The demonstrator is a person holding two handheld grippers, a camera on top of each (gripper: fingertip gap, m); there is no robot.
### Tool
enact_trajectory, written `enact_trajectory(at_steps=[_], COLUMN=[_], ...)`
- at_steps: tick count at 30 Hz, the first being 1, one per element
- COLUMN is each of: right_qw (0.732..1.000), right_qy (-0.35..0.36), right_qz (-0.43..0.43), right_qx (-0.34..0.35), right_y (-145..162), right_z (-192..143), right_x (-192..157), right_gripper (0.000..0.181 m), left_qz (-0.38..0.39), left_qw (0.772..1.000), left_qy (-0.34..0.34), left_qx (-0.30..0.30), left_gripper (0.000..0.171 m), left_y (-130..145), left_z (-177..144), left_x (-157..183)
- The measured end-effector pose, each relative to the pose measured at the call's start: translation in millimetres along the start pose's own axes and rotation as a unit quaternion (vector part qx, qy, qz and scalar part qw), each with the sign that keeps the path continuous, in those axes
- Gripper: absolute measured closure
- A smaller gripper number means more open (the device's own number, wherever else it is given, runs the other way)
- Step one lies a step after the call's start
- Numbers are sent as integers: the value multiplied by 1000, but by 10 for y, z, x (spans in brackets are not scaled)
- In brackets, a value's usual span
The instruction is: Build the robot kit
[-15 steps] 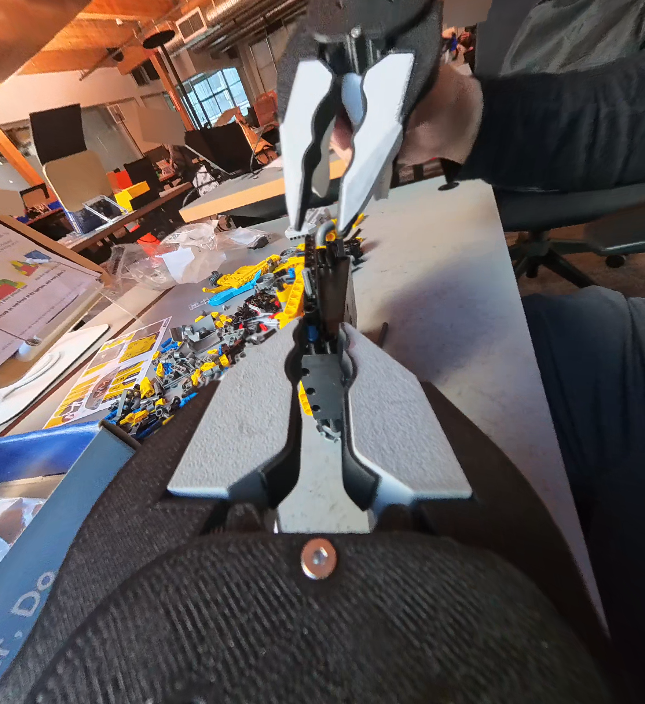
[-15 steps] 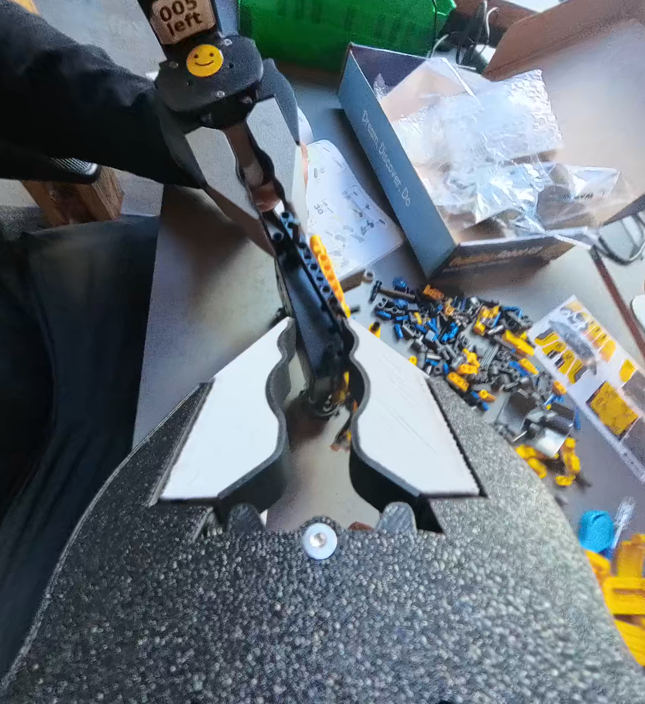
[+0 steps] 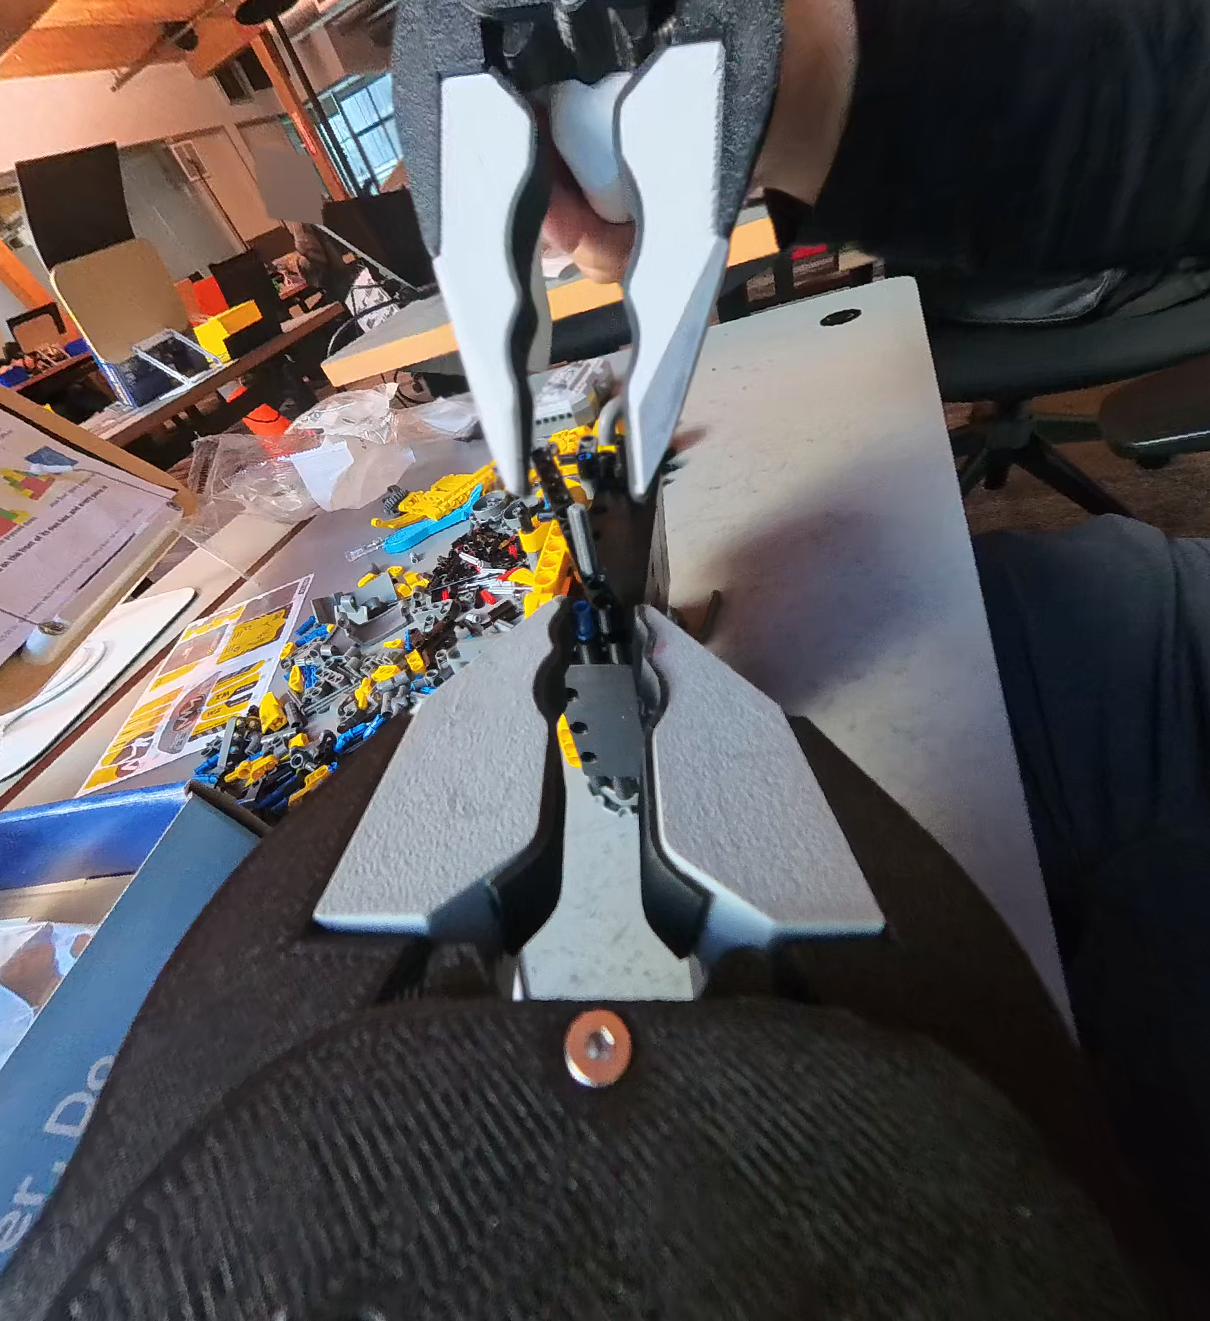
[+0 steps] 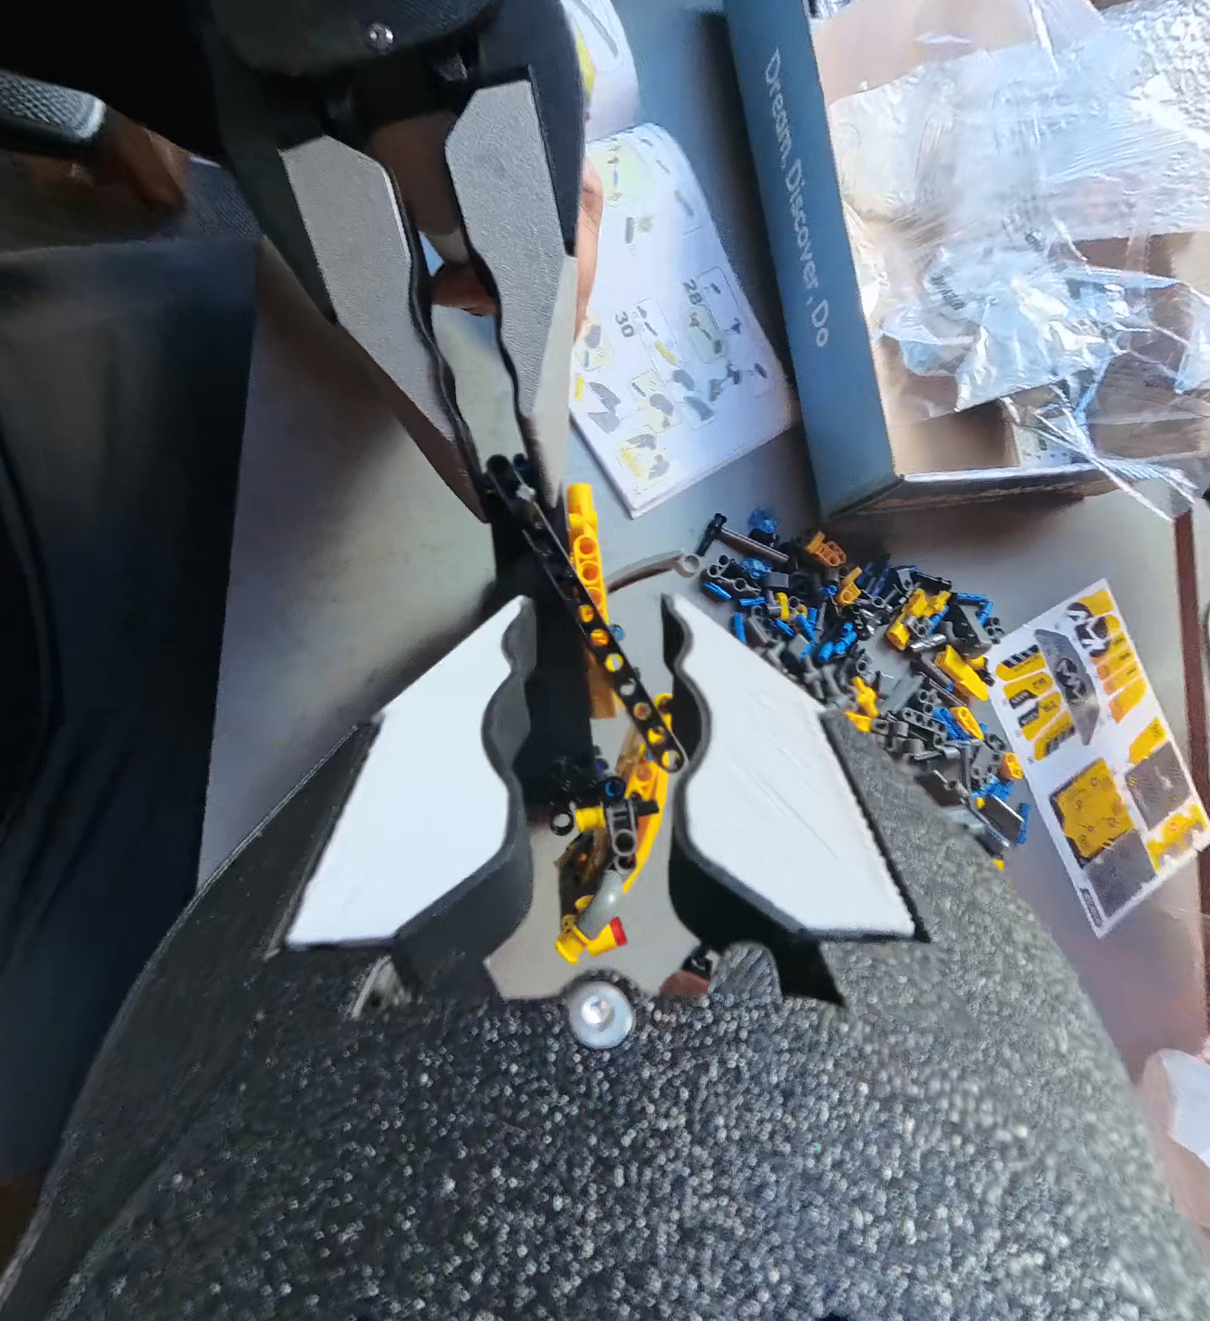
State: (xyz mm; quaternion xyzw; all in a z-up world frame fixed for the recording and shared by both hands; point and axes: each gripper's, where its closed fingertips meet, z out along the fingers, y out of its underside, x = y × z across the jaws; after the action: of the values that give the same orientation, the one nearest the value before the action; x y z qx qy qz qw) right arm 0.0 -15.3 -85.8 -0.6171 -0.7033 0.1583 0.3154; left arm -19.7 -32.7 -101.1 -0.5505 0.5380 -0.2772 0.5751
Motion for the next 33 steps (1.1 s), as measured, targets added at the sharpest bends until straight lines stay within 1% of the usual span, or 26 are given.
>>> enact_trajectory(at_steps=[2,4,6,9,11,12,15,19,22,24,26,29,31,33], right_qw=[999,998,997,996,996,995,995,994,993,993,991,992,993,993], right_qy=[-28,-22,-9,-11,-13,-12,-17,-11,-10,-13,-20,-15,-16,-28], right_qz=[-12,-27,-38,-46,-51,-56,-48,-37,-26,5,28,-13,-28,-42], right_qx=[-10,-51,-74,-74,-75,-76,-85,-107,-116,-121,-128,-122,-114,-108], right_y=[1,107,151,112,100,99,100,84,103,125,149,137,97,61], right_z=[16,69,110,140,154,151,125,52,37,23,4,-11,18,45], right_x=[-83,-61,-22,-24,-21,-12,-12,-29,-85,-99,-113,-97,-83,-112], right_gripper=[150,154,158,165,164,168,169,171,173,173,172,170,156,158], left_qz=[-5,-5,-3,-4,-5,-3,2,-24,-58,-68,-62,-70,-73,-77], left_qw=[1000,1000,1000,1000,1000,1000,1000,999,996,995,995,996,995,995], left_qy=[-1,0,-1,0,-1,-2,-20,-41,-64,-70,-74,-56,-57,-58], left_qx=[-2,-3,-3,-3,-5,-6,-18,-26,-32,-32,-31,-25,-23,-22], left_gripper=[159,159,159,159,159,159,159,161,162,161,162,162,162,162], left_y=[4,3,3,2,1,0,12,0,-10,-28,-38,-55,-50,-44], left_z=[-2,-3,-3,-3,-2,0,12,40,55,73,89,101,96,93], left_x=[-12,-8,-4,-2,-1,0,-41,-75,-82,-50,-31,6,-13,-28])
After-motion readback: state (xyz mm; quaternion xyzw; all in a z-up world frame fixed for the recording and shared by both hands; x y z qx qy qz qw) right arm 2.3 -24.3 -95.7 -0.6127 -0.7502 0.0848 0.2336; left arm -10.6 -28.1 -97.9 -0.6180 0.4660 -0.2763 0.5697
